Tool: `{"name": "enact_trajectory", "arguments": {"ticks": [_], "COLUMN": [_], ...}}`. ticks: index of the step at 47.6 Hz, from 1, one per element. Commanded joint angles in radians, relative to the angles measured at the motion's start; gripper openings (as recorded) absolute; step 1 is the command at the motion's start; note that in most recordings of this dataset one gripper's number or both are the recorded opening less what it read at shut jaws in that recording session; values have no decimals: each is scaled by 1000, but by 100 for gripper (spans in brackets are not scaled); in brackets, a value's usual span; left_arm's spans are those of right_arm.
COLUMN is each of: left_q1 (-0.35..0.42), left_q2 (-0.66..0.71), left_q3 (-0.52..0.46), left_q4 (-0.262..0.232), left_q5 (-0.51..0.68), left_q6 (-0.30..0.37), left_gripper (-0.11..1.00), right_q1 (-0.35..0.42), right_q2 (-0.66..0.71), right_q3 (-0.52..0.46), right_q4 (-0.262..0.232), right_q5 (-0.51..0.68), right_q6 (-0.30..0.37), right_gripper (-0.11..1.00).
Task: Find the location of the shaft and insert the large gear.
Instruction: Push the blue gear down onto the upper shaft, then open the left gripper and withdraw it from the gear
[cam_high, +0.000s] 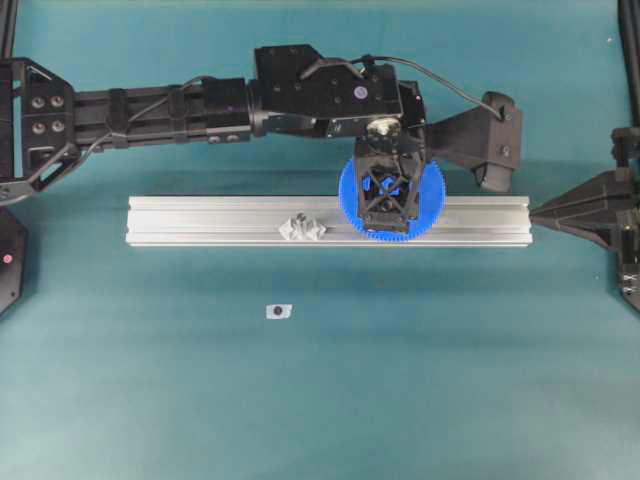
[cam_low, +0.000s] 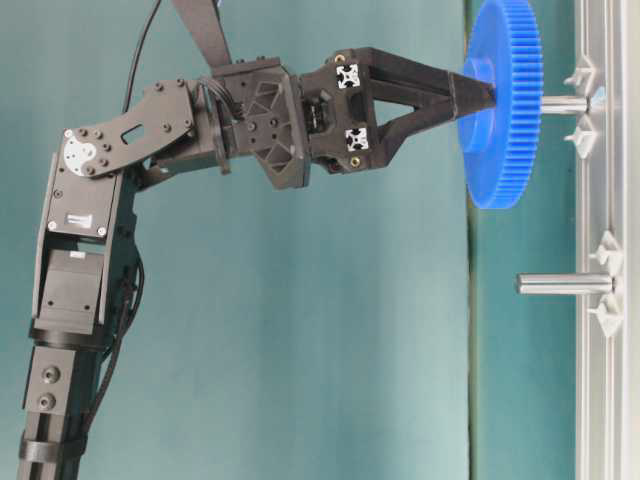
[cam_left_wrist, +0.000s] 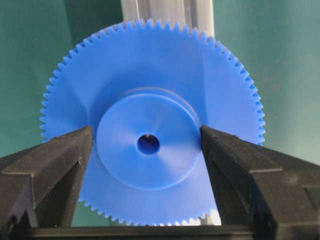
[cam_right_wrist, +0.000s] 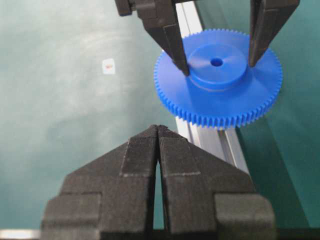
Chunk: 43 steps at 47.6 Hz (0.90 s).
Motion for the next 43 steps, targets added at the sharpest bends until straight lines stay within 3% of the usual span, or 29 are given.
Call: {"name": "enact_trajectory", "arguments": {"ticks": [1,43], "left_q1": [0,-11], "left_q2": [-34,-52], "left_q3": [-31,-43], "left_q4": [5,5], "left_q5": [3,8], "left_q6": [-2,-6], "left_gripper": [80,79], "right_q1": [-3,-3], "right_q2": [5,3], "right_q3": [-11,-11], "right_q4": [0,0], "right_q5": [-5,-5], "right_q6": [8,8], "right_gripper": [1,1]}}
